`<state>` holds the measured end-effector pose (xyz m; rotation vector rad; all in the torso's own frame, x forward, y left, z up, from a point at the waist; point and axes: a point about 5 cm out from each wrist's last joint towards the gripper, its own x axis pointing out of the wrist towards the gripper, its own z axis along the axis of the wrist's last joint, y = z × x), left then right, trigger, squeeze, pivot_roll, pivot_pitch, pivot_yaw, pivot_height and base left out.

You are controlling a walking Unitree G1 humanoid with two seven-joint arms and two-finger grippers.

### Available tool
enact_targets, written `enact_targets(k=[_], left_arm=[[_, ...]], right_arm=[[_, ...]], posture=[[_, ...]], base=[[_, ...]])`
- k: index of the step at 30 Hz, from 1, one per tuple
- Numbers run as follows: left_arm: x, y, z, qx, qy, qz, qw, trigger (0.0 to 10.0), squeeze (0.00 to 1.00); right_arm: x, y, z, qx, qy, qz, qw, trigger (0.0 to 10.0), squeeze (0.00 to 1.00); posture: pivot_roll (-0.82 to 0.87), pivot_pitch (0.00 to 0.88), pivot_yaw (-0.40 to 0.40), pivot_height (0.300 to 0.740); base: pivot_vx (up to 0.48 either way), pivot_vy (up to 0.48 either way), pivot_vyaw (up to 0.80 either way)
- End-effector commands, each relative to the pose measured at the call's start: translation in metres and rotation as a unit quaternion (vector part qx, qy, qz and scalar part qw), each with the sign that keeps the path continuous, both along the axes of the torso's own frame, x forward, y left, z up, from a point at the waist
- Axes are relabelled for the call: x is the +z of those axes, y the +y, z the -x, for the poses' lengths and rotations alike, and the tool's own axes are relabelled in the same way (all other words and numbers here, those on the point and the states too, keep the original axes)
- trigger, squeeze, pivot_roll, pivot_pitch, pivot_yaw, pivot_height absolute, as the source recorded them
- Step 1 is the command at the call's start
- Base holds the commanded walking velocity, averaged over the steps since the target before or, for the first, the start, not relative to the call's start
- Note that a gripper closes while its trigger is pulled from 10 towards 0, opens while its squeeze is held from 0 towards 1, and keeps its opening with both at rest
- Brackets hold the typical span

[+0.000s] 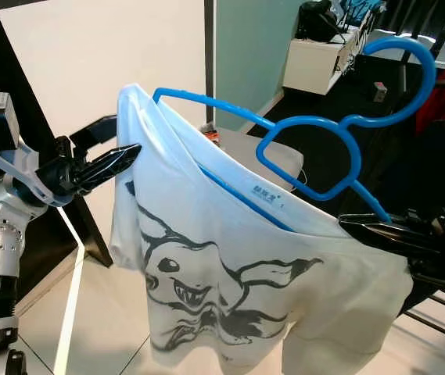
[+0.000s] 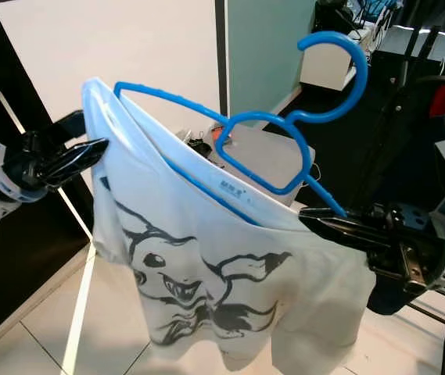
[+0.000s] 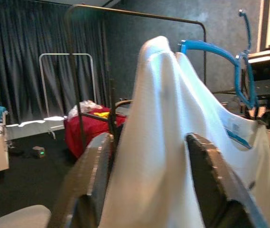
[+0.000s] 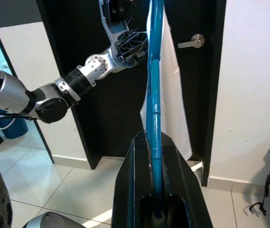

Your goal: Hang hanger

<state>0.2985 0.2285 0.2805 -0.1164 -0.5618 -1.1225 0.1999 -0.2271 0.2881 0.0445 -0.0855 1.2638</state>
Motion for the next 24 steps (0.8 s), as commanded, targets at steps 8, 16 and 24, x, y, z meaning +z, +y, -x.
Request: enact_targets(k=[8,16,24], left_arm=[[-0.001,0.002,0.003,-0.008,-0.002,-0.008,1.000,0.0,0.00],[0.006,0.007,-0.002,0.025,-0.012,0.013,1.000,0.0,0.00],[0.036,0.027,-0.007,0.098,-0.055,0.082,0.990,0.0,0.00]], right_arm=[[0.005,0.003,0.002,0.016,-0.008,0.002,1.000,0.0,0.00],[-0.005,0.005,0.002,0.009,0.010,0.026,1.000,0.0,0.00],[-0.037,-0.003,-0.001,-0.049,0.070,0.120,0.989,0.0,0.00]], posture=[[-0.09,0.055,0.003,0.740],[-0.09,0.059,0.006,0.740],[-0.09,0.064,0.006,0.740]], base=[[0.000,0.000,0.00],[0.000,0.000,0.00],[0.000,0.000,0.00]])
